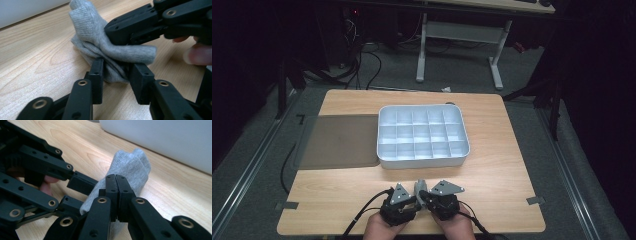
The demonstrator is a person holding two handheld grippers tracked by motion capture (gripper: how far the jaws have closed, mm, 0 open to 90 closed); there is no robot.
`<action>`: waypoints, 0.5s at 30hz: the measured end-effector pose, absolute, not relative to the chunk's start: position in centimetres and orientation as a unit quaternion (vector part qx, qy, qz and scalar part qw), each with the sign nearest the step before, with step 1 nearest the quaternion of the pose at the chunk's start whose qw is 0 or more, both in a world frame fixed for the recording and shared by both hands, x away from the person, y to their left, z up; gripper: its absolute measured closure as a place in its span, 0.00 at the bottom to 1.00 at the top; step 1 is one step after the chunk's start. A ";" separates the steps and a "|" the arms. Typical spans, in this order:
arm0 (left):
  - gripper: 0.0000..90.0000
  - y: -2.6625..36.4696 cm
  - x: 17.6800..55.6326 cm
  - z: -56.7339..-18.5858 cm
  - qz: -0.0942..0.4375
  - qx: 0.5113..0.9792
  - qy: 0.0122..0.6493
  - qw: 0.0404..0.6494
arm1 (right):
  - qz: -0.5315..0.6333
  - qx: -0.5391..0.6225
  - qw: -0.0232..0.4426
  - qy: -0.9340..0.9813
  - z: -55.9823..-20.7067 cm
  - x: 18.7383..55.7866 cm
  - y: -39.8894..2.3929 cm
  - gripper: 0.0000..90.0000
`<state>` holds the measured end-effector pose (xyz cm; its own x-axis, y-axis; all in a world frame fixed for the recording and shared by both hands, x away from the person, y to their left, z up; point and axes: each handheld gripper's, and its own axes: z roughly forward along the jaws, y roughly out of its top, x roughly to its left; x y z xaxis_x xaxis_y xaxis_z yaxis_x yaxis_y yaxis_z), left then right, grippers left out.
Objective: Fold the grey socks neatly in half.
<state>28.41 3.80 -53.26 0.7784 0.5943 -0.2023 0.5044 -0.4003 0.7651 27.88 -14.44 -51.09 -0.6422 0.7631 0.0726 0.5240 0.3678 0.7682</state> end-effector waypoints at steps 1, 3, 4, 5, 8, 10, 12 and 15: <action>0.68 3.8 28.4 -53.3 0.048 0.836 0.327 0.437 | 0.398 0.395 0.151 0.814 -51.2 27.8 -14.4 1.00; 0.63 4.0 28.4 -53.4 0.043 0.839 0.324 0.436 | 0.398 0.395 0.152 0.814 -51.6 27.8 -14.4 1.00; 0.61 4.2 28.3 -53.3 0.040 0.839 0.324 0.436 | 0.399 0.394 0.152 0.814 -51.9 27.7 -14.3 1.00; 0.58 4.6 28.3 -53.3 0.029 0.837 0.327 0.438 | 0.403 0.393 0.152 0.813 -52.1 27.6 -14.3 1.00; 0.57 5.1 28.3 -53.2 0.022 0.833 0.331 0.444 | 0.406 0.390 0.155 0.812 -52.2 27.5 -14.3 1.00; 0.57 5.7 28.4 -52.9 0.017 0.825 0.335 0.455 | 0.408 0.390 0.156 0.811 -52.3 27.4 -14.3 1.00; 0.56 6.2 28.5 -52.5 0.023 0.819 0.336 0.465 | 0.410 0.389 0.156 0.810 -52.4 27.4 -14.3 1.00; 0.63 7.1 28.9 -51.8 0.045 0.794 0.353 0.493 | 0.411 0.388 0.158 0.810 -52.4 27.3 -14.3 1.00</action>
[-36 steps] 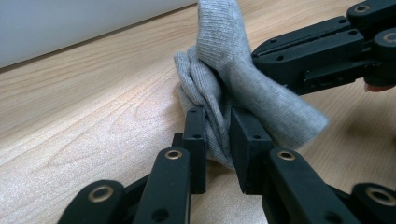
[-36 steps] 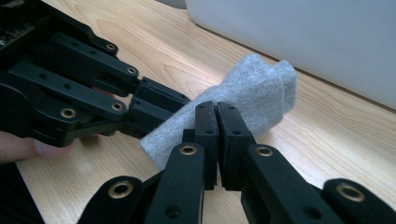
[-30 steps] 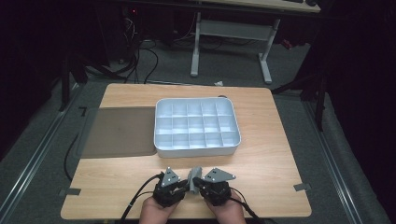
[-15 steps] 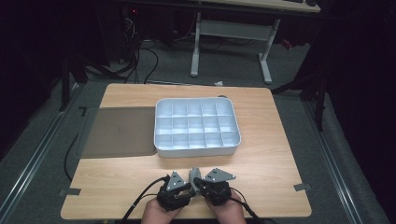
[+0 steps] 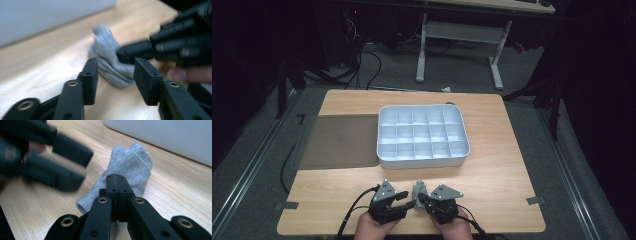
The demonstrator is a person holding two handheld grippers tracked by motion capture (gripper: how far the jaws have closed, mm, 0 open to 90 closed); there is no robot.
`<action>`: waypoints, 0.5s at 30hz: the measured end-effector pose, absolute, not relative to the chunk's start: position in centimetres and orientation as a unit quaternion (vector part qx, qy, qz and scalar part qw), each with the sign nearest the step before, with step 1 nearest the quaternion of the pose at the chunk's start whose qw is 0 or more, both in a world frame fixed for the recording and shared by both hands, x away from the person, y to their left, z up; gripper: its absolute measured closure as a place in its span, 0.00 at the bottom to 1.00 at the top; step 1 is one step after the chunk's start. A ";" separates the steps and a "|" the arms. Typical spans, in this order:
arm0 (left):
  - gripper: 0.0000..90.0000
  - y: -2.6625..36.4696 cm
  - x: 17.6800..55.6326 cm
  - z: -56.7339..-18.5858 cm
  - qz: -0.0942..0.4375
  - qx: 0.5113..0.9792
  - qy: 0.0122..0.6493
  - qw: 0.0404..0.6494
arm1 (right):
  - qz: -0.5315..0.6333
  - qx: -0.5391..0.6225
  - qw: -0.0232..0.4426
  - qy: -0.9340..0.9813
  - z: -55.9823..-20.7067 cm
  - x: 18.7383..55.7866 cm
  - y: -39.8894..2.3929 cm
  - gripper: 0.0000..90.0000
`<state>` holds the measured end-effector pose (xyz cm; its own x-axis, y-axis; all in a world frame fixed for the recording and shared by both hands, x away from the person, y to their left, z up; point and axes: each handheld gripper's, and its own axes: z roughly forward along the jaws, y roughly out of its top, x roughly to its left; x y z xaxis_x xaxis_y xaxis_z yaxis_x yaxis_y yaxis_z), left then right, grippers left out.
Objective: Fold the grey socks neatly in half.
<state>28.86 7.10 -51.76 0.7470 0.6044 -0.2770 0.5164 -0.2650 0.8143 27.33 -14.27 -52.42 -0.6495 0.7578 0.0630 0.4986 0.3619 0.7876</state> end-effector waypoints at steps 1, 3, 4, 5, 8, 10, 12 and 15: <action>0.66 7.1 28.9 -51.8 0.045 0.794 0.353 0.493 | 0.411 0.388 0.158 0.810 -52.4 27.3 -14.3 1.00; 0.71 7.2 29.2 -51.4 0.054 0.789 0.355 0.498 | 0.412 0.386 0.159 0.810 -52.4 27.3 -14.3 1.00; 0.79 6.9 29.4 -50.9 0.063 0.787 0.351 0.504 | 0.412 0.387 0.158 0.810 -52.5 27.3 -14.3 1.00; 0.83 6.9 29.4 -50.9 0.063 0.787 0.351 0.504 | 0.412 0.387 0.158 0.810 -52.5 27.3 -14.3 1.00; 0.99 5.2 29.6 -49.8 0.097 0.788 0.327 0.513 | 0.414 0.383 0.159 0.810 -52.5 27.3 -14.3 1.00; 1.00 4.2 29.9 -49.5 0.095 0.787 0.319 0.519 | 0.414 0.382 0.158 0.811 -52.5 27.3 -14.4 1.00; 1.00 3.1 30.1 -49.8 0.107 0.796 0.306 0.512 | 0.413 0.380 0.159 0.812 -52.5 27.4 -14.3 1.00; 1.00 2.5 30.5 -50.6 0.109 0.805 0.305 0.497 | 0.412 0.379 0.159 0.813 -52.5 27.4 -14.3 1.00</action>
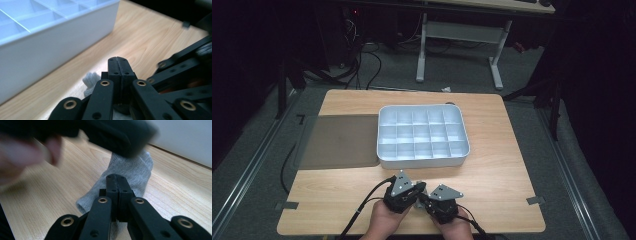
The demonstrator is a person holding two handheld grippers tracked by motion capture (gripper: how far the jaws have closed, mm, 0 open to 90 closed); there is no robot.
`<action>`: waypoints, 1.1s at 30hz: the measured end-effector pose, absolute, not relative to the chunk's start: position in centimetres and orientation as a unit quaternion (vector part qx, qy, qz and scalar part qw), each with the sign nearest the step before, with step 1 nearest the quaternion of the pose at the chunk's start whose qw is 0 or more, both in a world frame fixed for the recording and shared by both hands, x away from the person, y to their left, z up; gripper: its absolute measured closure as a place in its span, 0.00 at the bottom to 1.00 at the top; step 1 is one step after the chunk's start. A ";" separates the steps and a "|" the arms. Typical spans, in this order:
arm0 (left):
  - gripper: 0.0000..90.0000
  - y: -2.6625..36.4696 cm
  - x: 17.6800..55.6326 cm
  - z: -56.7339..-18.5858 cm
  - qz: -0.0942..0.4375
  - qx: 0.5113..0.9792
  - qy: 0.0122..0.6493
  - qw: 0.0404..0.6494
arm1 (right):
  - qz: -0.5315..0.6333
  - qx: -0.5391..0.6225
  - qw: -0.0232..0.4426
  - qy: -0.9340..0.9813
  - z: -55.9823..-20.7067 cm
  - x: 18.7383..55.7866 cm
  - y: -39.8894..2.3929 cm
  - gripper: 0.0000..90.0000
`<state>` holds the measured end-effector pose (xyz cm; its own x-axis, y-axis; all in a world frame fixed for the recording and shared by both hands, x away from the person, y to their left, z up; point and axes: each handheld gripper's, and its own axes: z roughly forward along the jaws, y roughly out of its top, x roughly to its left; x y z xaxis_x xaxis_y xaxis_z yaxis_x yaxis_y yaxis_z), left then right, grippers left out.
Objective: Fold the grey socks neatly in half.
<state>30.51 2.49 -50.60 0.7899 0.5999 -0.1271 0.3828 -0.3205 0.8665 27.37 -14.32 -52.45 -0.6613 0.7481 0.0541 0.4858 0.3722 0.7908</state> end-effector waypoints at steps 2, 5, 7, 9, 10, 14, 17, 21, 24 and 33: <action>1.00 2.7 30.8 -51.2 0.112 0.808 0.315 0.486 | 0.413 0.379 0.159 0.813 -52.5 27.4 -14.3 1.00; 1.00 3.4 31.4 -52.1 0.106 0.804 0.338 0.477 | 0.417 0.381 0.159 0.810 -52.5 27.3 -14.5 1.00; 1.00 3.7 31.7 -52.6 0.095 0.800 0.347 0.481 | 0.417 0.381 0.160 0.809 -52.6 27.3 -14.5 1.00; 1.00 3.7 31.7 -52.7 0.096 0.799 0.347 0.482 | 0.418 0.378 0.164 0.810 -52.6 27.2 -14.4 1.00; 1.00 3.7 31.6 -52.7 0.099 0.799 0.346 0.481 | 0.418 0.379 0.163 0.810 -52.5 27.2 -14.5 1.00; 1.00 3.7 31.4 -52.7 0.104 0.799 0.345 0.482 | 0.418 0.380 0.162 0.809 -52.4 27.3 -14.6 1.00; 1.00 3.7 31.5 -52.7 0.105 0.798 0.346 0.482 | 0.417 0.381 0.160 0.809 -52.3 27.4 -14.7 0.99; 1.00 3.7 31.4 -52.8 0.106 0.797 0.346 0.484 | 0.418 0.382 0.165 0.808 -51.7 27.1 -14.9 0.96; 1.00 3.6 31.4 -52.8 0.108 0.797 0.346 0.483 | 0.425 0.383 0.169 0.803 -51.0 26.6 -15.0 0.94; 1.00 3.4 31.2 -52.6 0.107 0.797 0.349 0.482 | 0.410 0.387 0.147 0.813 -51.9 25.5 -14.7 0.85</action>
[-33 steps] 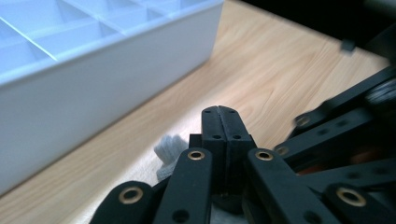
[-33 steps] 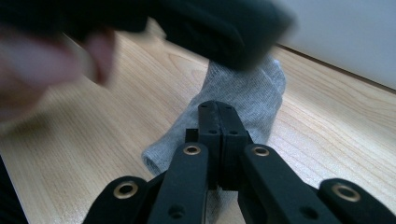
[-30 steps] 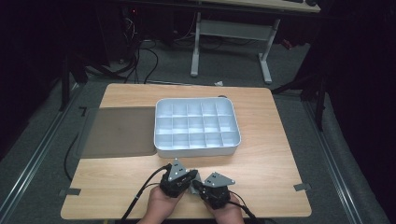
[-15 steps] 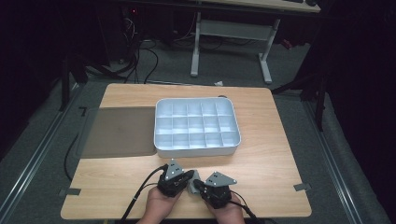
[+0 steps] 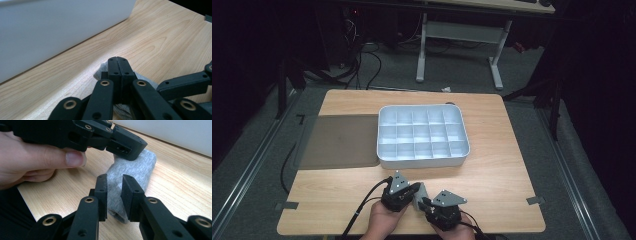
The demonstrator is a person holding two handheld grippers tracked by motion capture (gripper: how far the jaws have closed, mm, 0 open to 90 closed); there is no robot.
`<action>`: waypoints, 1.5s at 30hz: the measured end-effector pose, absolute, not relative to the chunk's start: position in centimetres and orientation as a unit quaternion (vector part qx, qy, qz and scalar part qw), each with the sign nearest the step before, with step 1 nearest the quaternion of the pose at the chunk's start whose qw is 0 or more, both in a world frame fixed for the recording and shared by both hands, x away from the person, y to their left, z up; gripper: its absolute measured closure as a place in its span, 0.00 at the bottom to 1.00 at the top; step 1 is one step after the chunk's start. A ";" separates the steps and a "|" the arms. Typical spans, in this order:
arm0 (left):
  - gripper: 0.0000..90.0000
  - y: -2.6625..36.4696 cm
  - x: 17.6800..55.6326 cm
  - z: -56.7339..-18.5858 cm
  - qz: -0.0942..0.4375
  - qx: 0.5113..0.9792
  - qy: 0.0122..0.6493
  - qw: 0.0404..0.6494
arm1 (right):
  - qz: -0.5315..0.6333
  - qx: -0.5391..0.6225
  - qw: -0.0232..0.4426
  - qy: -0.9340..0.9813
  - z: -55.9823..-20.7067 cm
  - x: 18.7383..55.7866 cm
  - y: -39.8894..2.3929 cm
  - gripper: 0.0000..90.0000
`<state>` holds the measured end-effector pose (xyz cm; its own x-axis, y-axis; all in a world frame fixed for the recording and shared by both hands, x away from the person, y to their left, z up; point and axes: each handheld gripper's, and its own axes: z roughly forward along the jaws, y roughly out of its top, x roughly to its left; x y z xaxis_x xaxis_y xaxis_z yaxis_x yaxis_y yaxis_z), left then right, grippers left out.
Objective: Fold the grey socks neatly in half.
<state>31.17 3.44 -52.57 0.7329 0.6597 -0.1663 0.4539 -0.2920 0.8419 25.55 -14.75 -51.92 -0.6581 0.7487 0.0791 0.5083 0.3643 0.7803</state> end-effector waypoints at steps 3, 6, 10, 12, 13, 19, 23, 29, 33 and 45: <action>1.00 3.4 31.0 -52.2 0.101 0.794 0.350 0.487 | 0.406 0.384 0.152 0.815 -52.0 25.5 -14.6 0.86; 0.94 3.1 30.0 -51.4 0.108 0.798 0.330 0.493 | 0.402 0.380 0.156 0.818 -52.1 25.4 -14.5 0.89; 0.93 3.6 30.3 -52.5 0.117 0.800 0.339 0.482 | 0.403 0.377 0.157 0.819 -52.1 25.3 -14.5 0.89; 0.93 3.9 30.4 -52.7 0.115 0.799 0.340 0.482 | 0.405 0.378 0.153 0.818 -52.1 25.4 -14.6 0.89; 0.93 3.9 30.4 -52.8 0.114 0.799 0.339 0.483 | 0.405 0.378 0.153 0.818 -52.1 25.4 -14.6 0.89; 0.94 4.1 30.3 -52.9 0.125 0.800 0.337 0.480 | 0.424 0.405 0.144 0.797 -51.2 25.8 -15.4 0.69; 0.94 4.2 30.4 -53.0 0.122 0.799 0.338 0.483 | 0.412 0.446 0.113 0.786 -51.4 27.0 -16.1 0.53; 0.94 4.5 30.3 -52.9 0.117 0.797 0.342 0.484 | 0.407 0.470 0.045 0.782 -52.2 28.5 -15.9 0.48; 0.94 4.8 30.2 -52.9 0.116 0.795 0.346 0.484 | 0.405 0.468 0.026 0.785 -52.4 28.9 -15.5 0.52; 0.92 6.2 30.0 -52.9 0.105 0.795 0.356 0.479 | 0.386 0.450 0.000 0.805 -52.3 29.5 -14.4 0.58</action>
